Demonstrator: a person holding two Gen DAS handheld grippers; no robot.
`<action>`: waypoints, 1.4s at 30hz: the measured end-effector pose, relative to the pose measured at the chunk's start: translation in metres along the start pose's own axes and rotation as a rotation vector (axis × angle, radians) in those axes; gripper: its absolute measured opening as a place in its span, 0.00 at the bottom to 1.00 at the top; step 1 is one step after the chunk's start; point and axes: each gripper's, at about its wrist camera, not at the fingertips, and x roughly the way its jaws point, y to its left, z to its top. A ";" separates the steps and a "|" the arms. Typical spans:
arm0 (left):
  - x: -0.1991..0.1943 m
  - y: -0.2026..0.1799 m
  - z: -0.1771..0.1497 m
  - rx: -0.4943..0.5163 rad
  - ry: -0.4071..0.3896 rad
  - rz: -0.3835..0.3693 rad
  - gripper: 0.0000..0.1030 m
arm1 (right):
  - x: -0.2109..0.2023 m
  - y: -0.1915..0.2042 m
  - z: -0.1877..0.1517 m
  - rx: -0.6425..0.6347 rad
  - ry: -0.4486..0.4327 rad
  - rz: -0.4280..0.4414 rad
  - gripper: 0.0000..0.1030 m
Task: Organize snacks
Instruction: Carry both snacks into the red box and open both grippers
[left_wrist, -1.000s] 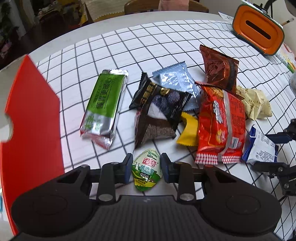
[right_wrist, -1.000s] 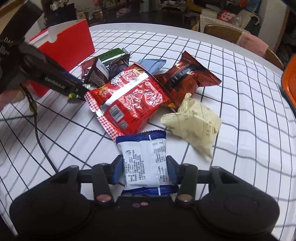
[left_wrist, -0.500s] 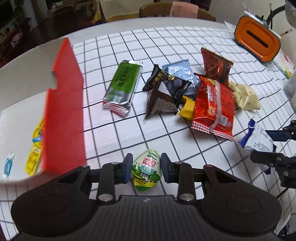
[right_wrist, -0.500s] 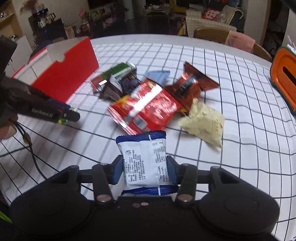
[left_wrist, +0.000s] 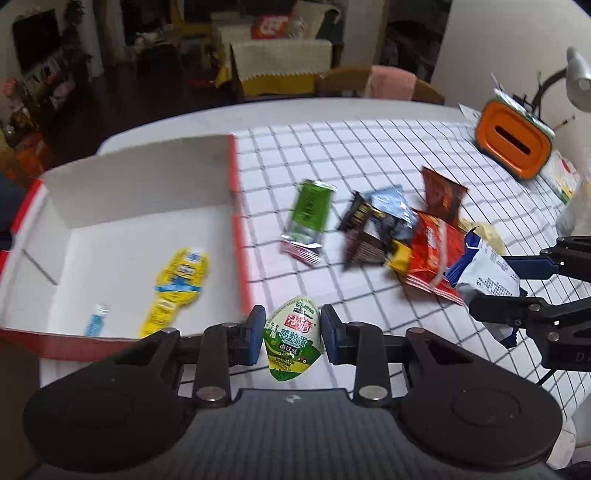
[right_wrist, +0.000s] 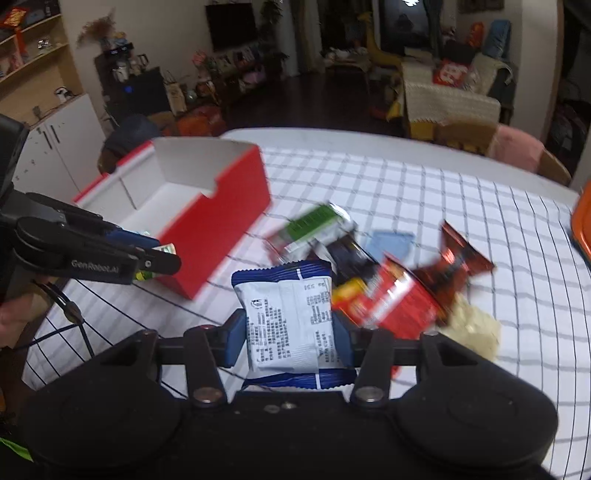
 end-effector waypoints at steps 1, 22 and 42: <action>-0.004 0.006 0.000 -0.008 -0.006 0.001 0.31 | 0.000 0.006 0.004 -0.007 -0.006 0.003 0.46; -0.019 0.133 0.028 -0.050 -0.061 0.151 0.31 | 0.075 0.108 0.100 -0.065 -0.010 0.021 0.46; 0.050 0.207 0.041 -0.033 0.144 0.193 0.31 | 0.199 0.164 0.126 -0.163 0.196 -0.030 0.46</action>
